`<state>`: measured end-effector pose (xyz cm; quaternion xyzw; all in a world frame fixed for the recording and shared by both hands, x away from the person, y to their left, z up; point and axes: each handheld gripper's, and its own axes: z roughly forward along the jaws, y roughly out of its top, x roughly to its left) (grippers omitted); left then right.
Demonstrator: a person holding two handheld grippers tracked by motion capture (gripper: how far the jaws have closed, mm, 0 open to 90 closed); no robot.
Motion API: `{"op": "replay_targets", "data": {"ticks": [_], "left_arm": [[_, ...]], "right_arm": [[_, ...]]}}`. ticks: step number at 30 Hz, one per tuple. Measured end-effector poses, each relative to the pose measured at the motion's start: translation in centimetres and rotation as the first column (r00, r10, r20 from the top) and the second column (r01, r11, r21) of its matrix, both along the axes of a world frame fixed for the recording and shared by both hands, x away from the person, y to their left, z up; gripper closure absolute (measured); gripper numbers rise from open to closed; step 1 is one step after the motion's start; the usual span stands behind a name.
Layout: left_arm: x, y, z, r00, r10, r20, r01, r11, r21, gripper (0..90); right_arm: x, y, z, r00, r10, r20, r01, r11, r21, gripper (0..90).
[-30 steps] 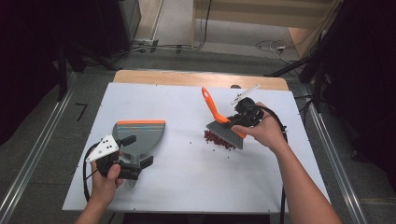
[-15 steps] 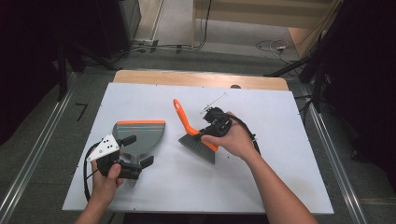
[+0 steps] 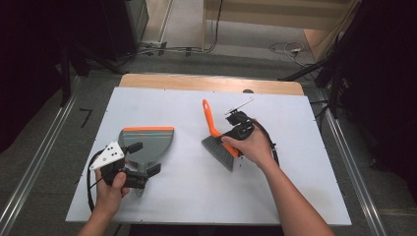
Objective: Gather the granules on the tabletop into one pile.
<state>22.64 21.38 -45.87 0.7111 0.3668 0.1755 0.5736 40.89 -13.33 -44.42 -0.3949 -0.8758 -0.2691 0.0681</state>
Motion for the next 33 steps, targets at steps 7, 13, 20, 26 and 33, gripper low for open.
{"op": "replay_targets", "data": {"ticks": [7,13,20,26,33], "left_arm": [[0.0,-0.2,0.0,1.0,0.0,0.0,0.0,1.0,0.003,0.0],[0.0,-0.3,0.0,1.0,-0.002,-0.001,0.002,1.0,0.0,0.0],[0.0,-0.2,0.0,1.0,0.001,0.001,-0.001,1.0,0.001,0.0],[0.0,-0.3,-0.1,1.0,0.0,-0.002,0.0,1.0,0.006,0.0],[0.0,-0.2,-0.1,1.0,0.001,-0.003,-0.001,1.0,0.006,0.0]], "right_arm": [[0.2,-2.8,0.7,0.998,-0.062,0.015,0.062,0.998,0.01,69.0],[-0.5,-3.6,2.0,0.9985,0.01,0.053,-0.012,0.999,0.033,69.0],[-1.3,-4.3,1.9,0.9738,0.215,0.075,-0.217,0.976,0.024,69.0],[-1.4,-3.2,0.5,0.9307,0.359,0.073,-0.359,0.933,-0.003,69.0],[0.3,-2.7,0.1,0.9117,0.39,0.128,-0.391,0.92,-0.023,68.9]]}}
